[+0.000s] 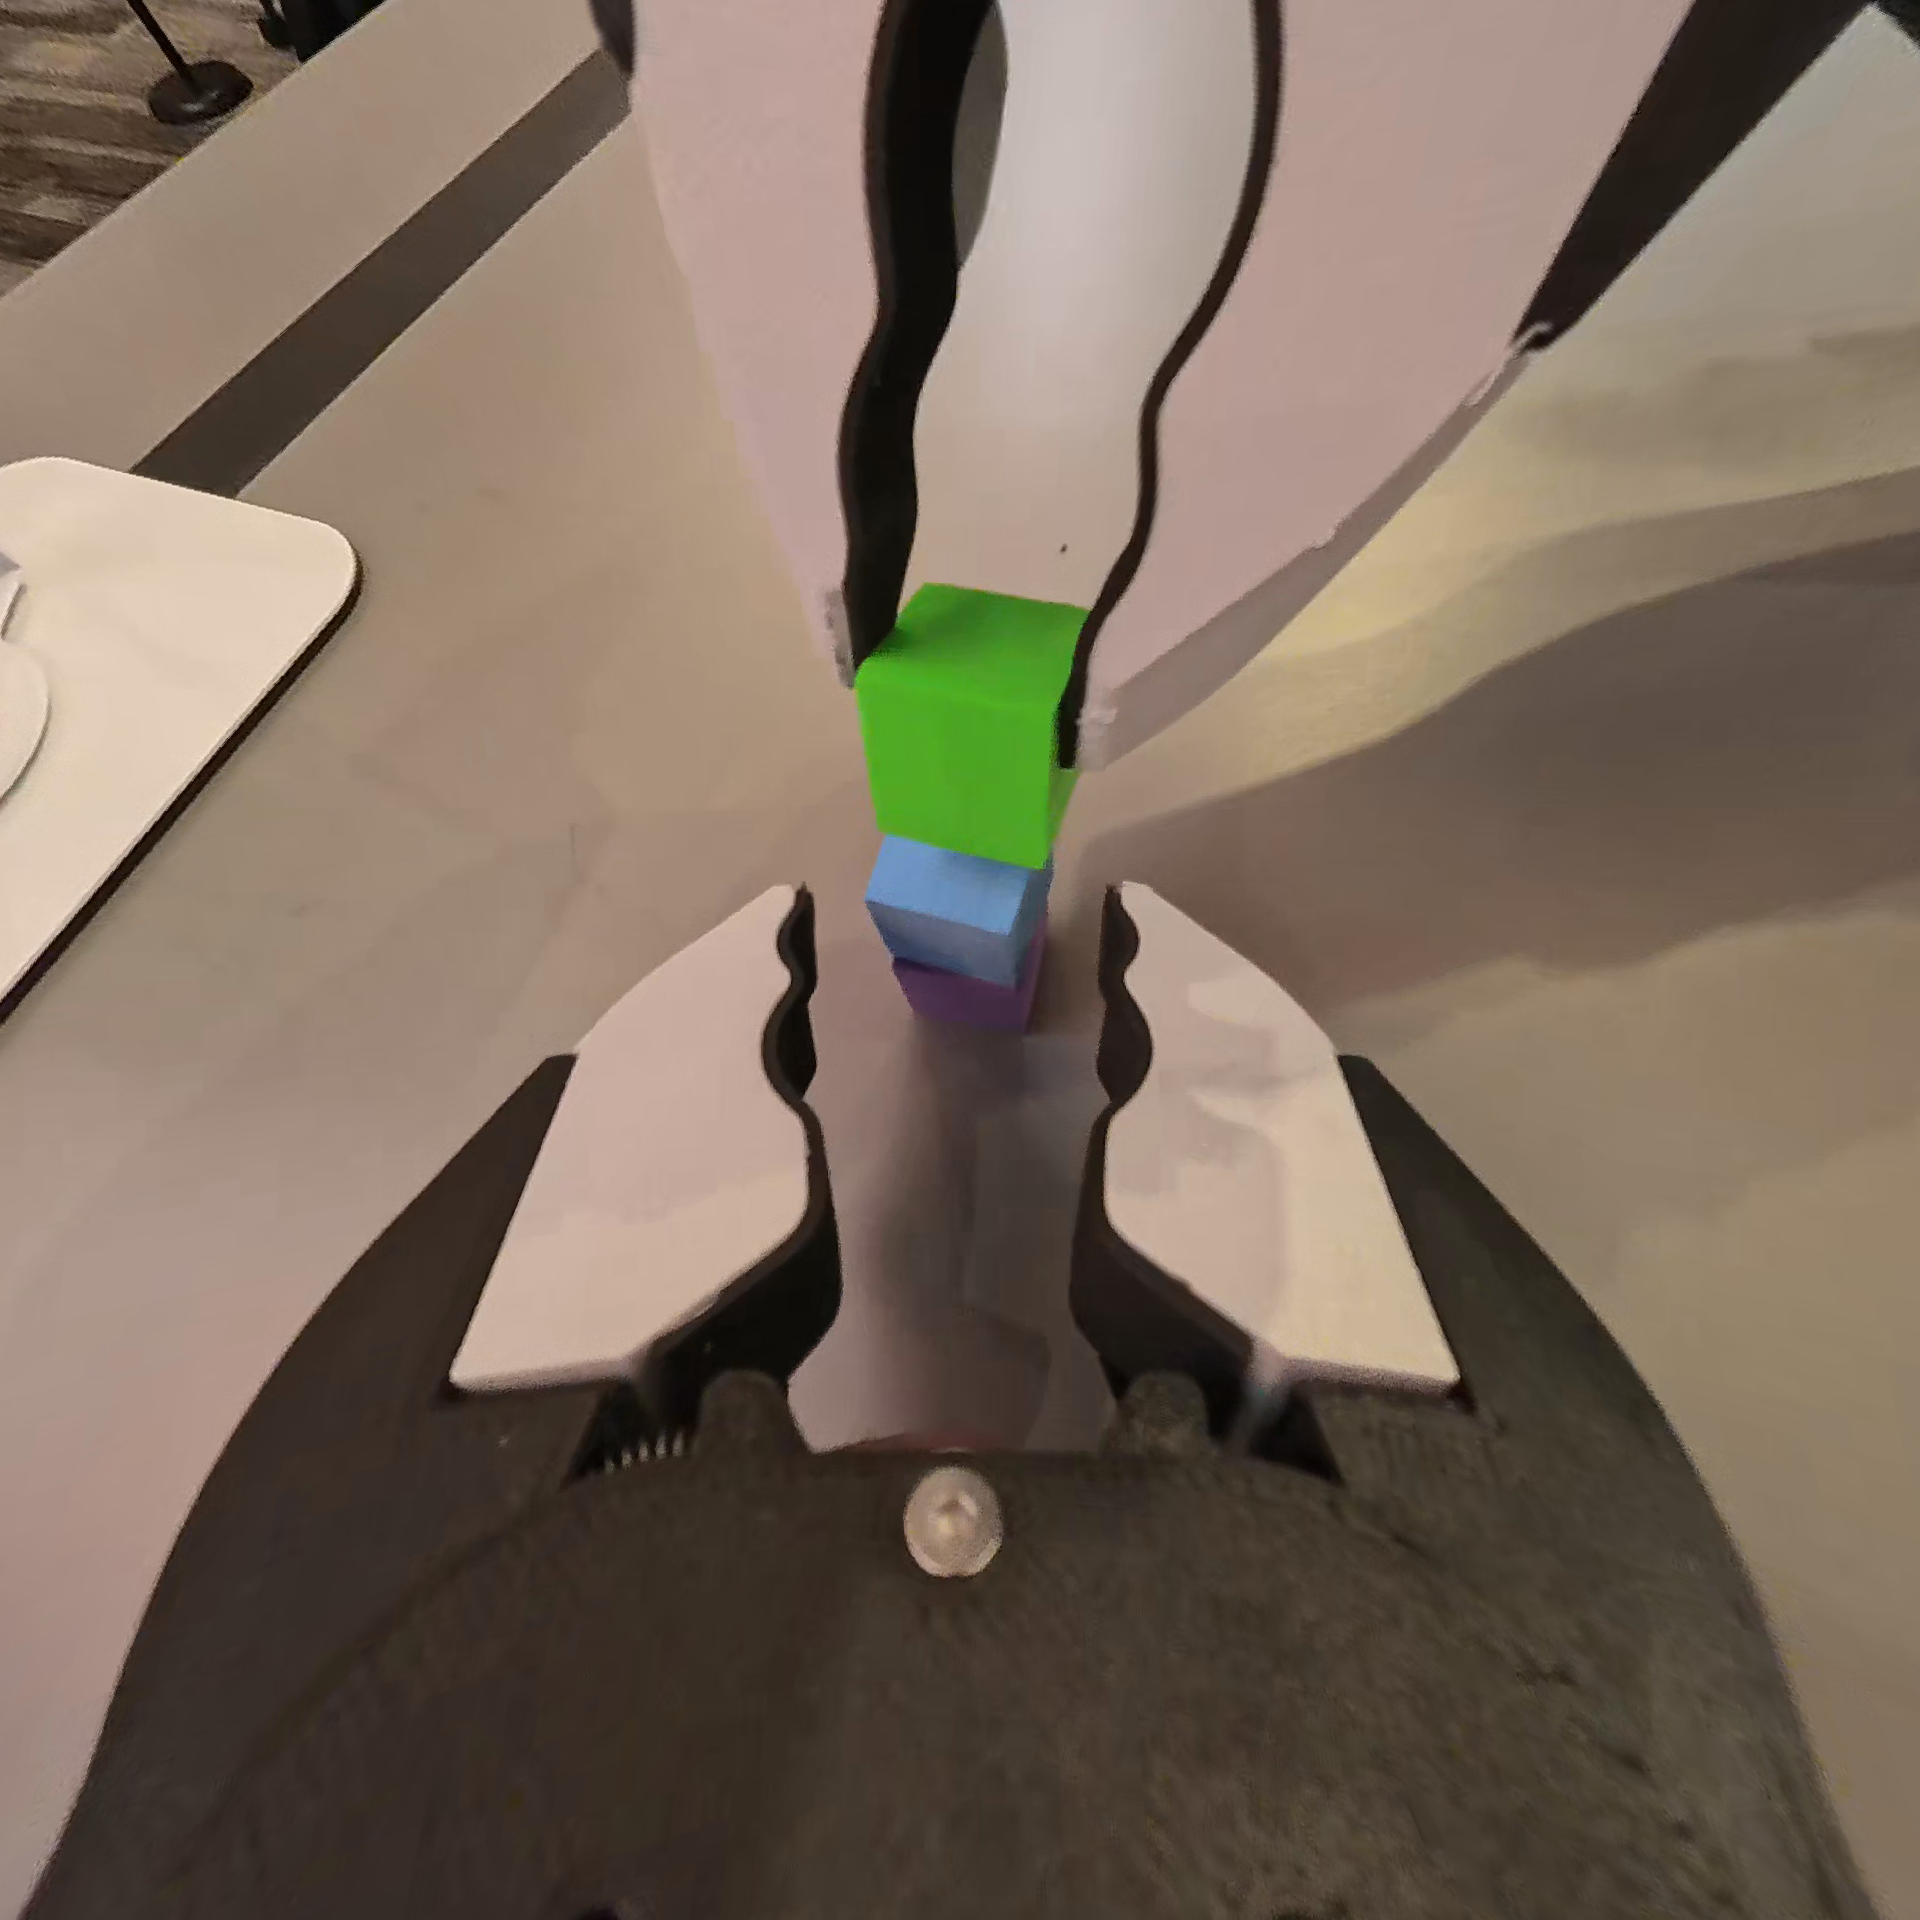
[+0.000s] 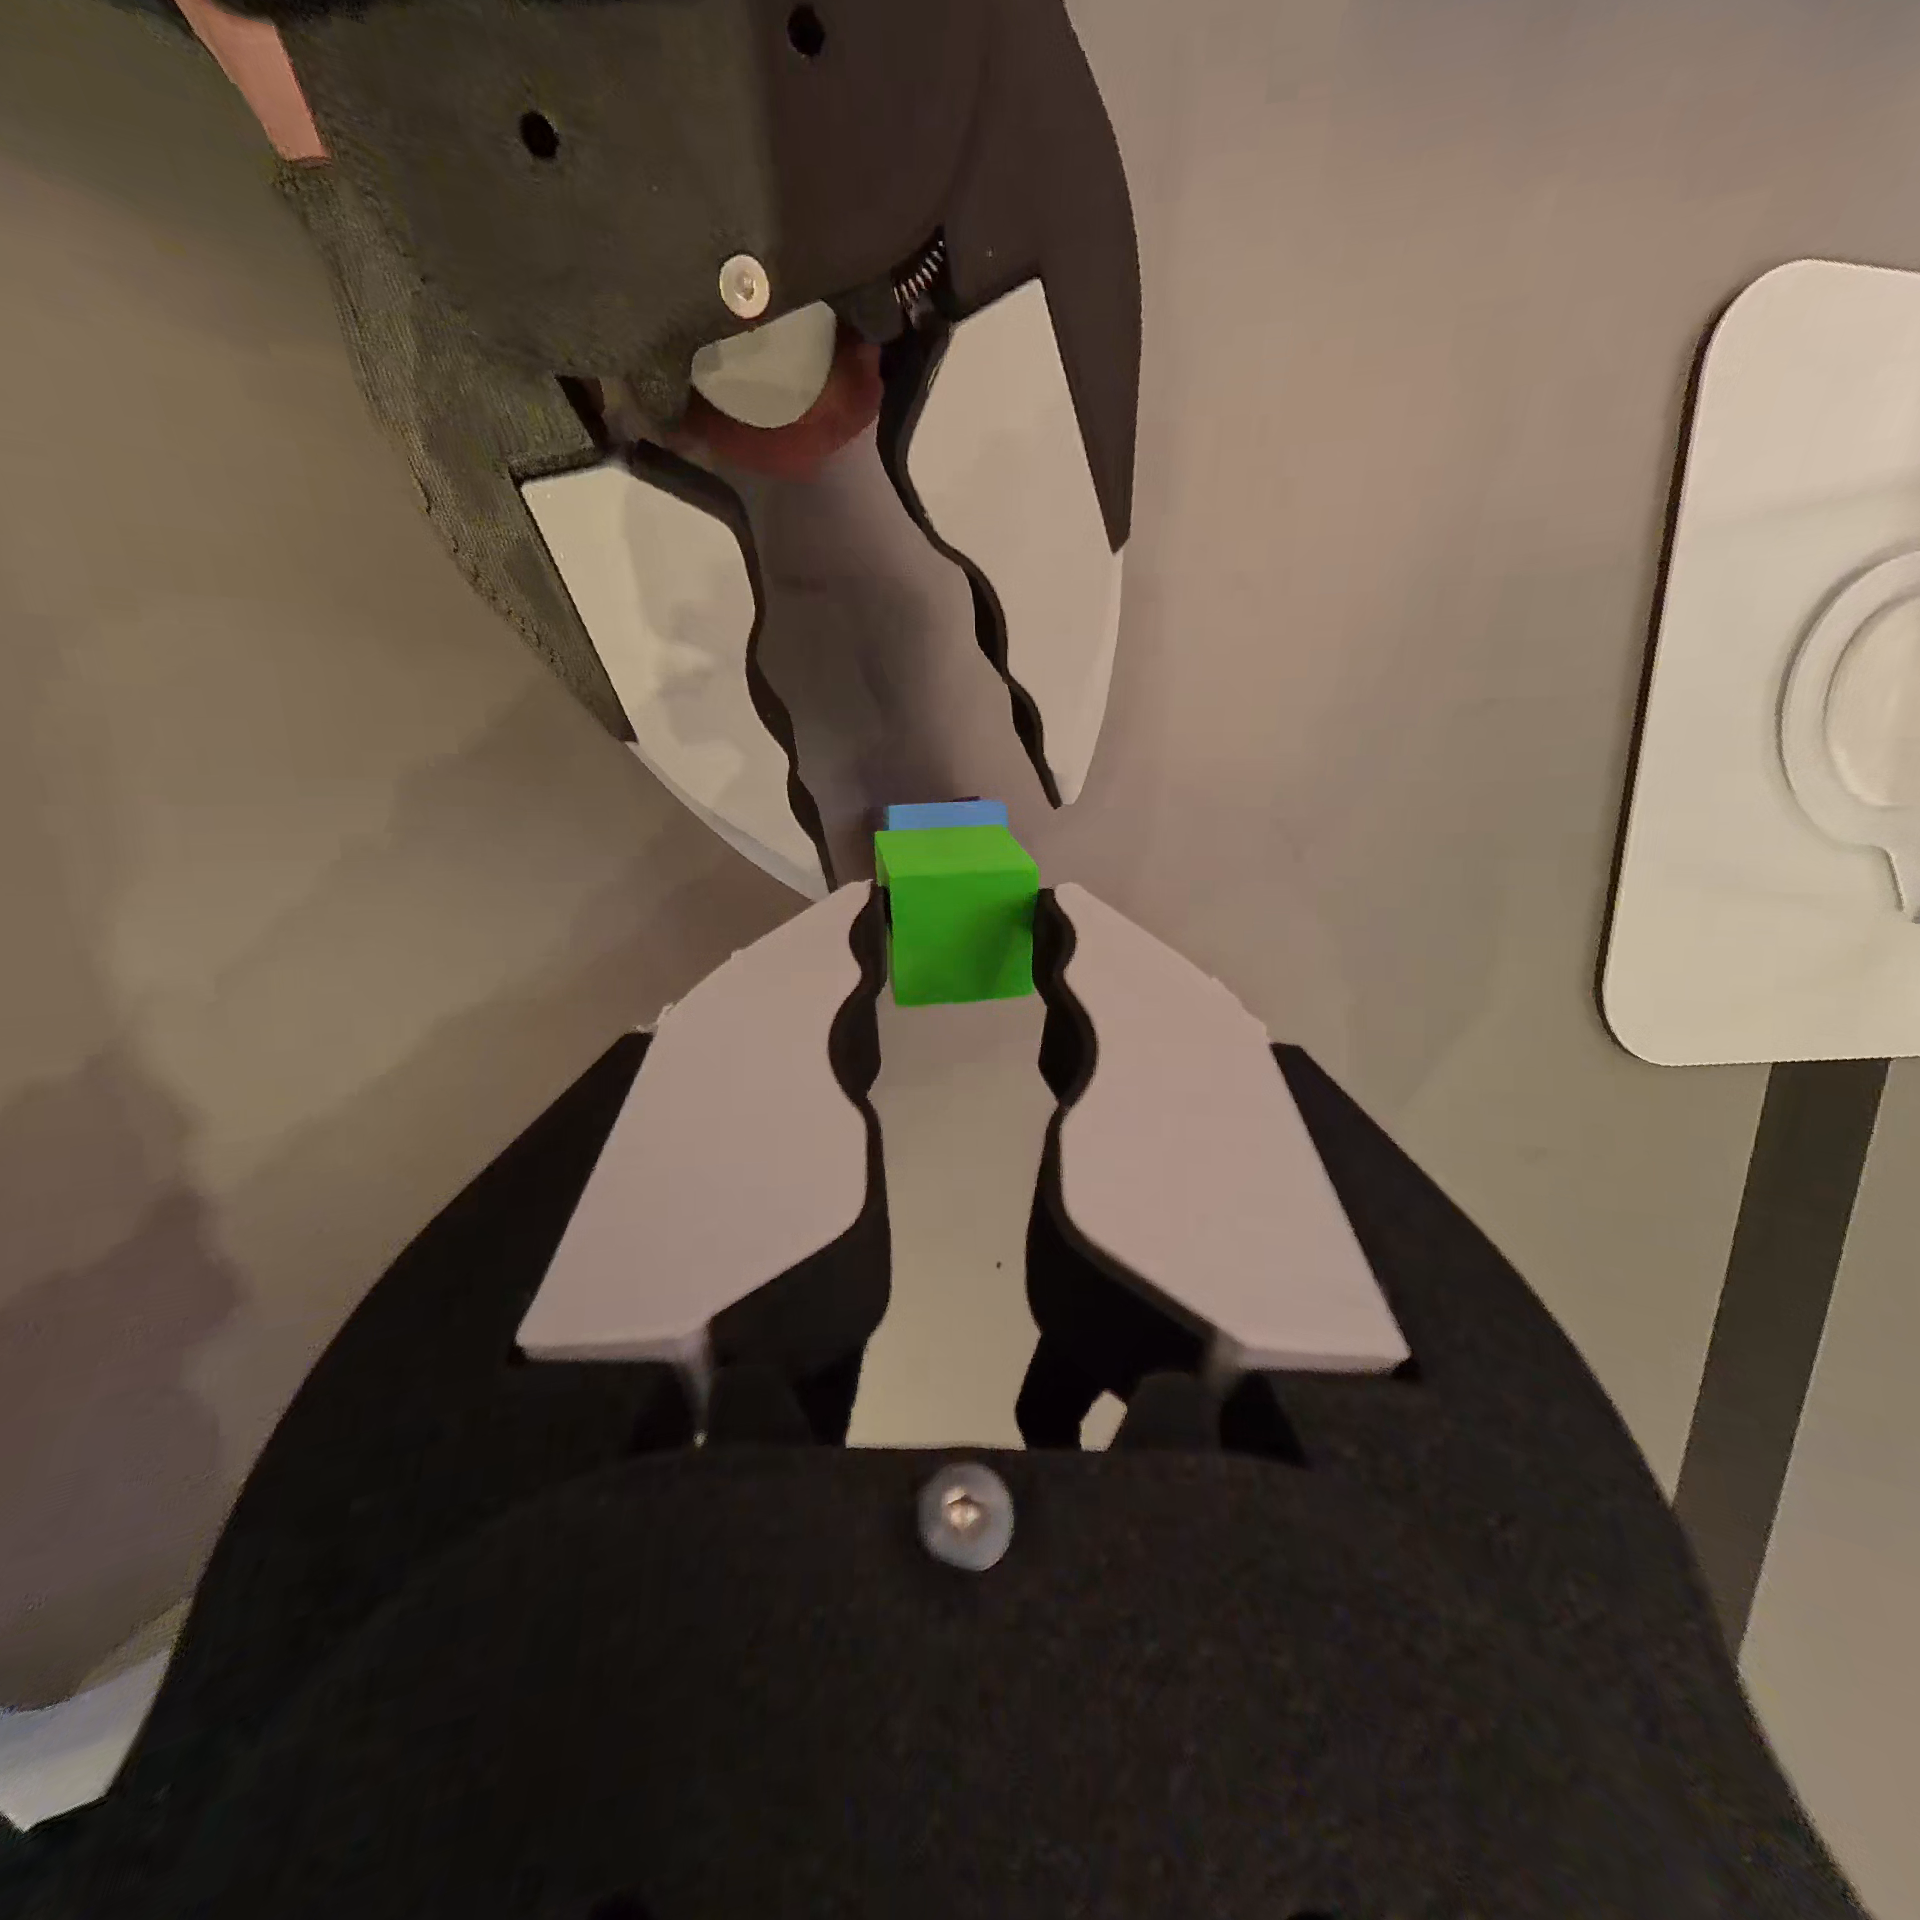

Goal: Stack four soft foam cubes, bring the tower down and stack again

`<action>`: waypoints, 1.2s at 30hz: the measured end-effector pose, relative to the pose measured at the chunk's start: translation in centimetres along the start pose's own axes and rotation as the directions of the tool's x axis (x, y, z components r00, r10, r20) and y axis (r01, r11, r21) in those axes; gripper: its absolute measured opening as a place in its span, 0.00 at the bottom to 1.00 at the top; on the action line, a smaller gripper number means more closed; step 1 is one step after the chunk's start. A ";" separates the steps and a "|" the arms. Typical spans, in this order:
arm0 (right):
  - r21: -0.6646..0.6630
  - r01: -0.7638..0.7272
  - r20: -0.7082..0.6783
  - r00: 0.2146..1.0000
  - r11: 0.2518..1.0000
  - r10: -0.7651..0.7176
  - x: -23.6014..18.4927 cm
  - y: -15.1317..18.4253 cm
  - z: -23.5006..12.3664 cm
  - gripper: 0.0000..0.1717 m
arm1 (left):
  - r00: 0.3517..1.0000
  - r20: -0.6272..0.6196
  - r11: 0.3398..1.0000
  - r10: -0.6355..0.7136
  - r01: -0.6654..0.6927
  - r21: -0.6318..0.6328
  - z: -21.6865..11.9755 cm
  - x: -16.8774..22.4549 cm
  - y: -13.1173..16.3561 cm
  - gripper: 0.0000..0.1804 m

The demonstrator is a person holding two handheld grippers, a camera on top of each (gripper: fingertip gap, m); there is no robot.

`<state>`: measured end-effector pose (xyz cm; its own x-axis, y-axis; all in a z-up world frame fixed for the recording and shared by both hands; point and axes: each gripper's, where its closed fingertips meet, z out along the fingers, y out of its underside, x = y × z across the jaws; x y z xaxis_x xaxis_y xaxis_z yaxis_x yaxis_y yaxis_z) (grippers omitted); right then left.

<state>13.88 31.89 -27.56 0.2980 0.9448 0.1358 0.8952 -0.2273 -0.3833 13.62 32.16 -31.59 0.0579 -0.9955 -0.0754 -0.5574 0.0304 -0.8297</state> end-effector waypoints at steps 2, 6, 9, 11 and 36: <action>0.008 -0.002 0.013 1.000 1.000 0.002 -0.1 -0.1 0.1 0.15 | 1.000 -0.001 1.000 0.000 0.000 -0.011 0.3 0.0 0.1 0.28; -0.007 0.004 0.015 1.000 1.000 -0.004 0.0 -0.1 0.4 0.15 | 1.000 0.003 1.000 -0.004 0.004 -0.006 0.5 -0.2 -0.1 0.25; -0.022 0.016 0.021 1.000 1.000 -0.015 0.0 -0.1 0.6 0.15 | 1.000 0.004 1.000 0.002 -0.002 -0.016 0.7 -0.1 -0.1 0.22; -0.035 0.023 0.020 1.000 0.999 -0.023 0.1 -0.1 0.8 0.15 | 1.000 0.008 1.000 0.009 -0.009 -0.025 0.8 -0.1 0.0 0.20; -0.079 0.099 0.037 0.995 0.992 -0.097 0.1 -0.3 1.3 0.15 | 1.000 0.010 1.000 0.015 -0.014 -0.027 0.9 -0.2 0.0 0.18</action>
<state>13.19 32.38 -28.65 0.1978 0.9704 0.1384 0.9438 -0.1503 -0.2944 14.39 32.42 -32.10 0.0584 -0.9939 -0.0935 -0.5807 0.0423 -0.8130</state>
